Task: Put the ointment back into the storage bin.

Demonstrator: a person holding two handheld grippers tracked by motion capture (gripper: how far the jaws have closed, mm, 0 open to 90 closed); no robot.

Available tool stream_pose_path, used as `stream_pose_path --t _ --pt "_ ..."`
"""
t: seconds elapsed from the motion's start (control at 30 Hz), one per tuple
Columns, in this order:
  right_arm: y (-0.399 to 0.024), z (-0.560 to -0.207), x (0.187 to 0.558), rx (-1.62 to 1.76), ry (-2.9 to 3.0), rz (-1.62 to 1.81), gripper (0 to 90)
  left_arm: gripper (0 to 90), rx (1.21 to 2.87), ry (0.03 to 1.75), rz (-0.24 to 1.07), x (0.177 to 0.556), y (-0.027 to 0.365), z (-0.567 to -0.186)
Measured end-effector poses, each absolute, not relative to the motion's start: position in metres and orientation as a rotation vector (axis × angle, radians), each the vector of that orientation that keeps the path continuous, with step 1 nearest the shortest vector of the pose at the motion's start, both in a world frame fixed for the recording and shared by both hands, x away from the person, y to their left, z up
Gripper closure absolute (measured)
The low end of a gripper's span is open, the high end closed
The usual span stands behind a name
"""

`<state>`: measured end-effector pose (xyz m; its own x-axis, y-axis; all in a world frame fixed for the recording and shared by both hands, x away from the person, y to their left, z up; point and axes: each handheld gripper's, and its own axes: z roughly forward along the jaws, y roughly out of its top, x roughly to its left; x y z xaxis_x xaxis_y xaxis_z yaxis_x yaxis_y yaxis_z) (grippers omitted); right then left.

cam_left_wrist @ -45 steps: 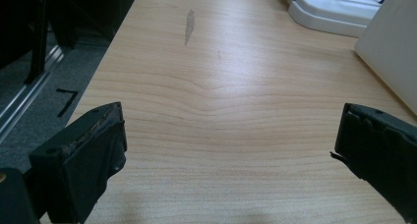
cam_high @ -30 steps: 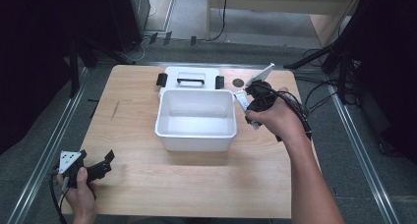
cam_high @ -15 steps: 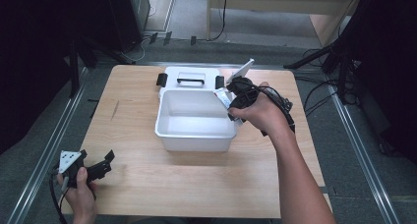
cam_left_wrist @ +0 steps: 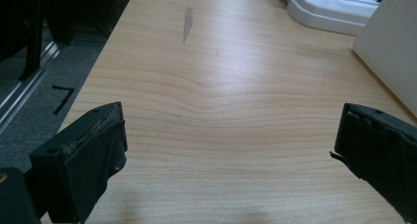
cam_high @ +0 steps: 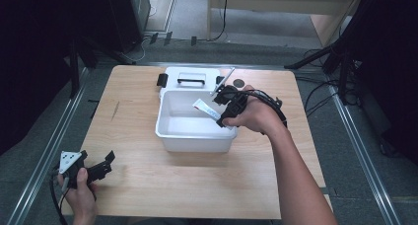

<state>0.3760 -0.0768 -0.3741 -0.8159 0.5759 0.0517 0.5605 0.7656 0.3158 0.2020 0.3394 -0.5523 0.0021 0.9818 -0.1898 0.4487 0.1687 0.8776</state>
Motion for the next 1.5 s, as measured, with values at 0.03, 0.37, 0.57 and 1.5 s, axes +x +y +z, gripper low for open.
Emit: stream_pose_path --t 0.03,0.37,0.57,1.5 --pt "-0.077 -0.374 0.376 0.936 2.906 0.496 71.9 0.0 1.410 1.583 0.779 0.202 0.339 -0.552" --pt "-0.071 -0.392 0.377 0.595 3.025 0.471 71.9 0.0 1.410 1.584 0.777 0.202 0.340 -0.552" --pt "-0.069 -0.400 0.376 0.496 3.041 0.427 71.8 0.0 1.408 1.585 0.772 0.202 0.340 -0.552" --pt "-0.059 -0.431 0.390 0.459 3.097 0.231 71.8 0.0 1.414 1.591 0.764 0.203 0.340 -0.552"
